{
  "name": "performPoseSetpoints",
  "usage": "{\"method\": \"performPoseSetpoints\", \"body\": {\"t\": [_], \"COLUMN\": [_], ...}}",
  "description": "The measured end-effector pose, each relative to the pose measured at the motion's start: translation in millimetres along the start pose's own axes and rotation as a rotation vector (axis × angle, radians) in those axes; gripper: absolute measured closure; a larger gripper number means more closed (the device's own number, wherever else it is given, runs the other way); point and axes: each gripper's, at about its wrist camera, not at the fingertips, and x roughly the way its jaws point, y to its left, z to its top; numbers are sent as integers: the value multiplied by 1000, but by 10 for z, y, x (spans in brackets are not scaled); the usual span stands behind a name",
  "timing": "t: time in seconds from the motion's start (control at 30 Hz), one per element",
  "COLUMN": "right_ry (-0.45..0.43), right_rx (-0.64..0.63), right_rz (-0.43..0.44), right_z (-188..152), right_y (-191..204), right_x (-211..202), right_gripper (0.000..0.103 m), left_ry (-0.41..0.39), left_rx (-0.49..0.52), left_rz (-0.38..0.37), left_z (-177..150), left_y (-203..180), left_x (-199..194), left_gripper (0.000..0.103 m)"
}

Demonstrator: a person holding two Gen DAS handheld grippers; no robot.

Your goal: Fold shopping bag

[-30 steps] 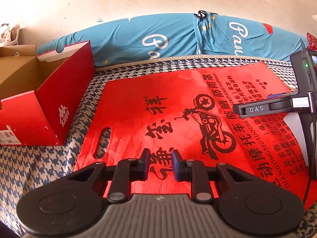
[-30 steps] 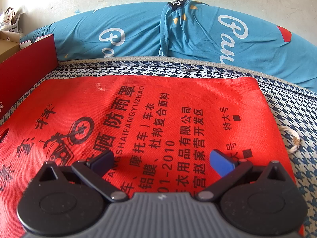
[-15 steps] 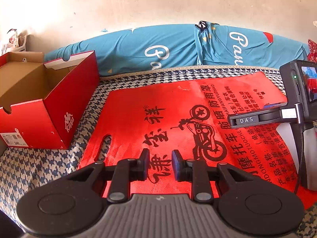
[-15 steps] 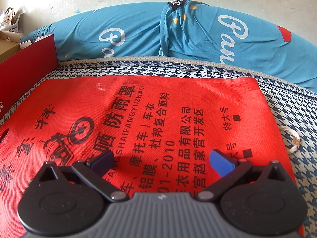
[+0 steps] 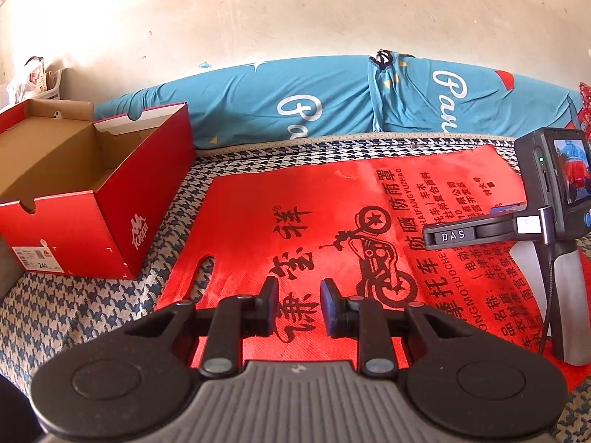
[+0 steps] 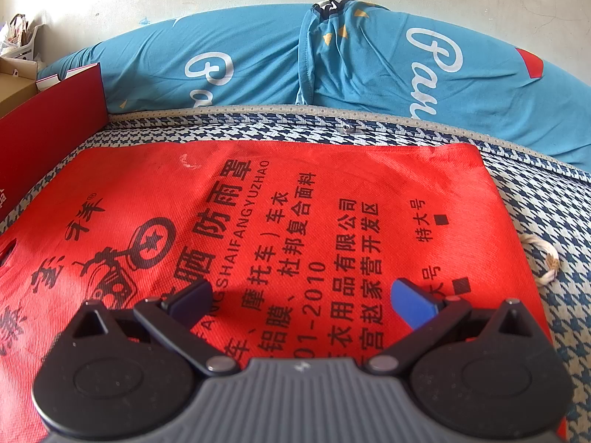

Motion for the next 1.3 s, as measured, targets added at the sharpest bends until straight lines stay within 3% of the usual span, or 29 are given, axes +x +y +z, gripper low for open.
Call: {"method": "performPoseSetpoints", "body": {"t": [1.3], "right_ry": [0], "right_rx": [0], "right_rz": [0], "right_z": [-2], "right_y": [0], "right_x": [-1], "right_gripper": [0], "left_ry": [29], "left_rx": [-70], "left_rz": [-52], "left_z": [-85], "left_y": [44], "left_x": [134], "left_gripper": [71]}}
